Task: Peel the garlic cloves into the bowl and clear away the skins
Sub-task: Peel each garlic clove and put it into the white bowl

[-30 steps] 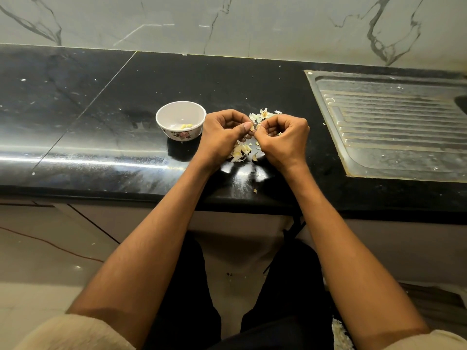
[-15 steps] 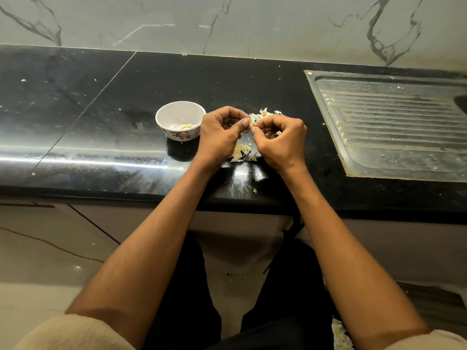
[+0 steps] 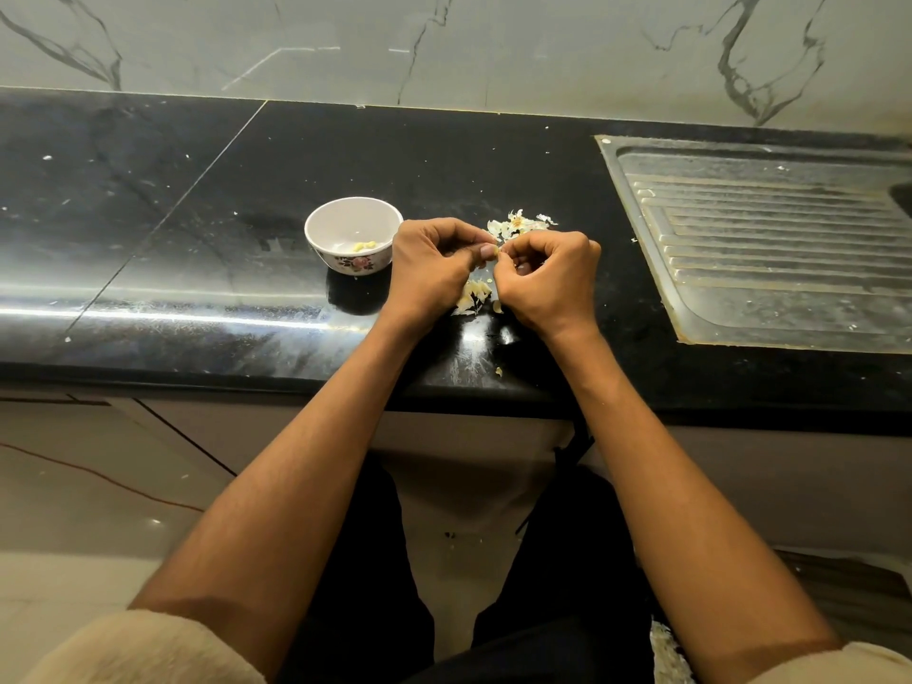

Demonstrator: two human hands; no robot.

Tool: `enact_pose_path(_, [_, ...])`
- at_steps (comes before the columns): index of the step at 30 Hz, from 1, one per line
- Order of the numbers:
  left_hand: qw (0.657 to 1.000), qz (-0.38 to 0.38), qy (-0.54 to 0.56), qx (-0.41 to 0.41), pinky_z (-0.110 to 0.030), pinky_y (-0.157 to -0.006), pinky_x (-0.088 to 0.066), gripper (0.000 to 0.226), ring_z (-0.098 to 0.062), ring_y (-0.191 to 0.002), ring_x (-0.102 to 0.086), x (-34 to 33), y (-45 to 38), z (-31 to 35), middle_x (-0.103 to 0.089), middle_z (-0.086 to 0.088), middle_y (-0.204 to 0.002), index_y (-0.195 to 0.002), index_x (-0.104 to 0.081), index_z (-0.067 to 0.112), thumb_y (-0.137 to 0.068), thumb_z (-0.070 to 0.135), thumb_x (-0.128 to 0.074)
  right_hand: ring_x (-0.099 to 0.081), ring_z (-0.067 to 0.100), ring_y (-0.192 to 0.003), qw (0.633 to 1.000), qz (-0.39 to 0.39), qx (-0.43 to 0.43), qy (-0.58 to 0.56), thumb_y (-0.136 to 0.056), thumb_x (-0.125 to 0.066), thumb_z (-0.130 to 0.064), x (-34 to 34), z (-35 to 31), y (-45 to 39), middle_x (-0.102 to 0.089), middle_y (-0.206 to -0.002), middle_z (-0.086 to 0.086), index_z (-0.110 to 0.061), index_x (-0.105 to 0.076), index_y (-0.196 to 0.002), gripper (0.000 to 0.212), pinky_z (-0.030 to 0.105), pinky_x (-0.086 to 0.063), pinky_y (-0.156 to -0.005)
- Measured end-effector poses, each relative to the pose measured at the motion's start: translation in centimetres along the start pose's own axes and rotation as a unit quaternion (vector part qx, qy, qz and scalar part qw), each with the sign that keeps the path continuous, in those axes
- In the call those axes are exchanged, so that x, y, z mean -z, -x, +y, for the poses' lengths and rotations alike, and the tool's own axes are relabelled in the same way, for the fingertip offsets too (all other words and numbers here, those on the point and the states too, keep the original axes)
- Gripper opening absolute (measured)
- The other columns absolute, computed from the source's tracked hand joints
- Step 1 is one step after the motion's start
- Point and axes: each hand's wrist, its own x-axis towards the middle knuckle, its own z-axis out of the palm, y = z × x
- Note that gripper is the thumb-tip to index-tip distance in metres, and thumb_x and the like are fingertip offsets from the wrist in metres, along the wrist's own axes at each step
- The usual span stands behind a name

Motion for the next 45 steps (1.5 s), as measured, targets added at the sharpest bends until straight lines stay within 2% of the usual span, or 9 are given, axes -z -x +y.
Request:
enact_pose_path(6, [1.0, -0.006, -0.021, -0.002, -0.037, -0.081, -0.063, 0.013, -0.015, -0.079, -0.075, -0.07, 0.13, 0.43, -0.078, -0.005, -0.081, -0.084, -0.08, 0.008, -0.08, -0.004, -0.077, -0.063, 0.008, -0.051, 1.0, -0.011, 0.001, 0.022, -0.072, -0.073, -0.016, -0.13, 0.23, -0.18, -0.068, -0.058, -0.007, -0.011, -0.072, -0.063, 0.01, 0.024, -0.054, -0.052])
enact_pose_path(12, [0.999, -0.019, -0.035, -0.008, -0.015, -0.067, -0.051, 0.013, 0.002, -0.066, -0.067, -0.18, 0.24, 0.74, -0.074, 0.001, -0.074, -0.084, -0.078, 0.006, -0.082, -0.007, -0.074, -0.063, 0.01, -0.052, 1.0, -0.008, -0.007, 0.012, -0.071, -0.075, -0.018, -0.17, 0.18, -0.16, -0.065, -0.054, -0.007, -0.011, -0.069, -0.06, 0.015, 0.013, -0.045, -0.05])
enact_pose_path(23, [0.999, -0.045, -0.002, 0.014, -0.018, -0.068, -0.052, 0.01, 0.002, -0.065, -0.063, -0.23, -0.02, 0.67, -0.073, -0.006, -0.079, -0.092, -0.075, -0.001, -0.089, -0.008, -0.069, -0.061, 0.004, -0.049, 0.998, 0.007, -0.059, -0.028, -0.068, -0.072, -0.025, -0.28, 0.06, -0.38, -0.066, -0.056, -0.009, -0.011, -0.073, -0.063, 0.015, 0.021, -0.052, -0.052])
enact_pose_path(31, [0.998, -0.064, 0.004, 0.005, -0.022, -0.072, -0.055, 0.014, -0.004, -0.074, -0.065, -0.06, -0.18, 0.52, -0.074, -0.012, -0.09, -0.096, -0.074, -0.001, -0.092, -0.01, -0.064, -0.058, 0.0, -0.047, 0.993, 0.016, -0.097, -0.057, -0.067, -0.072, -0.02, -0.32, 0.11, -0.48, -0.065, -0.055, -0.01, -0.01, -0.073, -0.062, 0.012, 0.02, -0.049, -0.052])
enact_pose_path(33, [0.998, -0.067, 0.007, 0.002, -0.024, -0.072, -0.055, 0.015, -0.007, -0.075, -0.066, -0.01, -0.26, 0.42, -0.074, -0.012, -0.091, -0.096, -0.074, 0.0, -0.092, -0.01, -0.063, -0.063, 0.005, -0.048, 0.991, 0.012, -0.111, -0.076, -0.066, -0.072, -0.021, -0.28, 0.12, -0.54, -0.067, -0.055, -0.007, -0.012, -0.072, -0.061, 0.01, 0.026, -0.054, -0.051])
enact_pose_path(35, [0.998, -0.069, 0.008, 0.001, -0.024, -0.071, -0.055, 0.016, -0.007, -0.076, -0.066, -0.01, -0.33, 0.29, -0.074, -0.011, -0.091, -0.096, -0.073, 0.002, -0.093, -0.009, -0.063, -0.069, 0.018, -0.05, 0.988, 0.005, -0.126, -0.094, -0.066, -0.071, -0.02, -0.3, 0.29, -0.63, -0.069, -0.057, -0.002, -0.011, -0.071, -0.061, 0.01, 0.038, -0.06, -0.051])
enact_pose_path(38, [0.998, -0.067, 0.012, -0.001, -0.023, -0.07, -0.054, 0.015, -0.005, -0.076, -0.066, -0.03, -0.39, 0.14, -0.074, -0.003, -0.088, -0.097, -0.073, 0.003, -0.094, -0.008, -0.062, -0.07, 0.027, -0.052, 0.985, 0.001, -0.136, -0.107, -0.068, -0.072, -0.018, -0.41, 0.58, -0.71, -0.07, -0.058, 0.003, -0.009, -0.072, -0.063, 0.011, 0.05, -0.06, -0.052])
enact_pose_path(41, [0.998, -0.065, 0.014, -0.002, -0.023, -0.07, -0.053, 0.012, -0.005, -0.076, -0.068, -0.03, -0.34, 0.12, -0.075, 0.002, -0.084, -0.099, -0.074, 0.004, -0.096, -0.002, -0.065, -0.07, 0.031, -0.052, 0.984, -0.004, -0.136, -0.115, -0.069, -0.075, -0.021, -0.45, 0.66, -0.73, -0.07, -0.059, 0.004, -0.007, -0.072, -0.064, 0.015, 0.053, -0.059, -0.051])
enact_pose_path(45, [0.998, -0.058, 0.021, 0.004, -0.023, -0.072, -0.053, 0.011, -0.008, -0.076, -0.069, 0.0, -0.23, 0.15, -0.076, -0.005, -0.082, -0.103, -0.076, 0.005, -0.096, 0.004, -0.068, -0.069, 0.032, -0.053, 0.983, -0.007, -0.13, -0.13, -0.066, -0.077, -0.032, -0.34, 0.64, -0.71, -0.071, -0.06, 0.005, -0.005, -0.072, -0.067, 0.027, 0.051, -0.06, -0.051])
